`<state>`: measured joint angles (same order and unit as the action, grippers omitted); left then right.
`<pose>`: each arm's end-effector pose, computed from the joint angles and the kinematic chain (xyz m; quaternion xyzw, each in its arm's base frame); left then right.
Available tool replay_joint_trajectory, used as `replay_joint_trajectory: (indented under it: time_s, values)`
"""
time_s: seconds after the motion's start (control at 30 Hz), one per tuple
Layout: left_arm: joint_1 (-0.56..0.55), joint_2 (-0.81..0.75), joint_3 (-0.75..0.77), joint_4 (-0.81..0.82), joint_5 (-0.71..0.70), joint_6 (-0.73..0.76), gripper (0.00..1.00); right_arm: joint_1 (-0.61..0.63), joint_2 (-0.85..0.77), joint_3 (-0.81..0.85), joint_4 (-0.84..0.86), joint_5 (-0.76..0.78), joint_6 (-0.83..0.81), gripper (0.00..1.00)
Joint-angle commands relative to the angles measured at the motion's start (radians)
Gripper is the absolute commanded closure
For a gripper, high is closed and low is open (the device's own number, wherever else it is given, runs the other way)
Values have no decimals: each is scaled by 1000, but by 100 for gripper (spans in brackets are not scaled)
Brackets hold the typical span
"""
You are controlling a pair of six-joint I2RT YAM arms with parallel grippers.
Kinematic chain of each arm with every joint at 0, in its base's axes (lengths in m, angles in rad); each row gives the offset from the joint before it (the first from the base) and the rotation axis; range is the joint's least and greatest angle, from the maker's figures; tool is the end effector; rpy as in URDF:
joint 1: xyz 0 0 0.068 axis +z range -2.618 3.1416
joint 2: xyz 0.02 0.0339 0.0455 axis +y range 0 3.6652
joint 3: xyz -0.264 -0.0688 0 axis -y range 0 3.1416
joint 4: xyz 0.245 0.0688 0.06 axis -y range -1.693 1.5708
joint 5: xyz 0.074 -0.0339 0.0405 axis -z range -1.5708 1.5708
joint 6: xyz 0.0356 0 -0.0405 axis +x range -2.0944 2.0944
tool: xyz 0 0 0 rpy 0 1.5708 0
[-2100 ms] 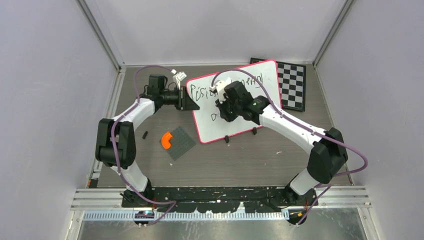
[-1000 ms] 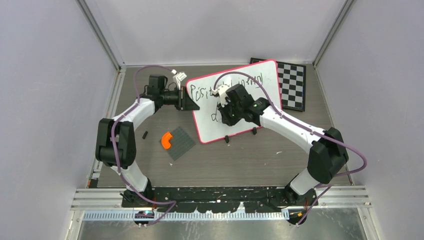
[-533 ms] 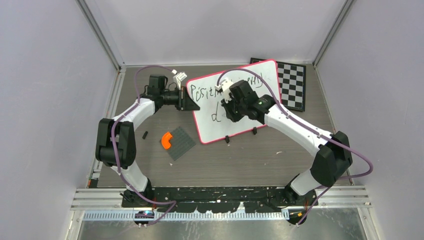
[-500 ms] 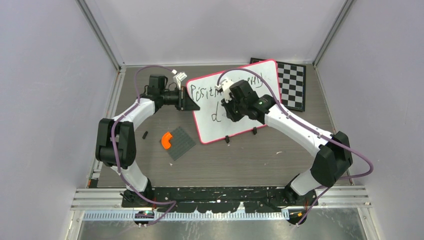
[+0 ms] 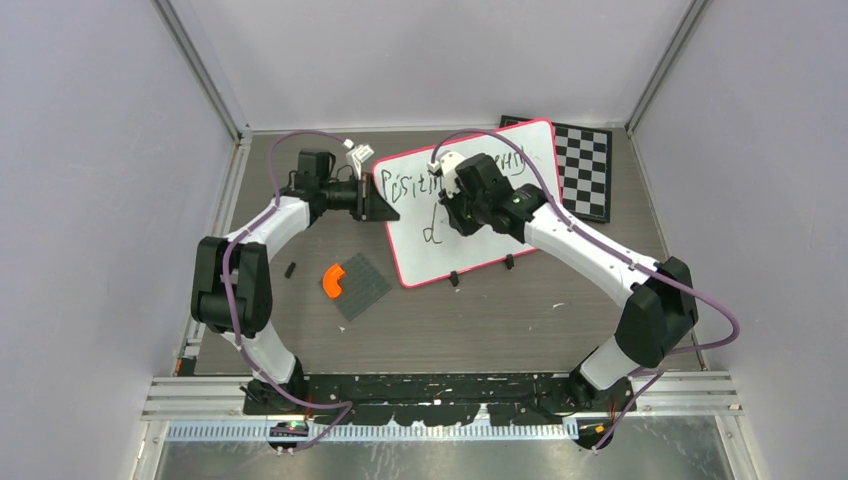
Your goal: Write a sentence on the whiteboard
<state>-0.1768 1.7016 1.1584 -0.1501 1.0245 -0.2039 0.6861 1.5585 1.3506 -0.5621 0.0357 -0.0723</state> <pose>0.3553 -0.0944 0.2409 0.1975 0.7918 -0.5058 0.2796 0.2697 0.2192 0.3093 -0.3344 0.8579 0.1021 0.3765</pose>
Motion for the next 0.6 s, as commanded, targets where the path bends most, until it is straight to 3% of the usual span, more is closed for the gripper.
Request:
replay_joint_trajectory:
  time_s: [0.0,0.57]
  values:
    - [-4,-12,18,-13,-49,6,100,1,6,55,48,-8,11,100]
    - [-6,-3,24,-17,-49,13,100,20,-28,-82,42,-10,-9,100]
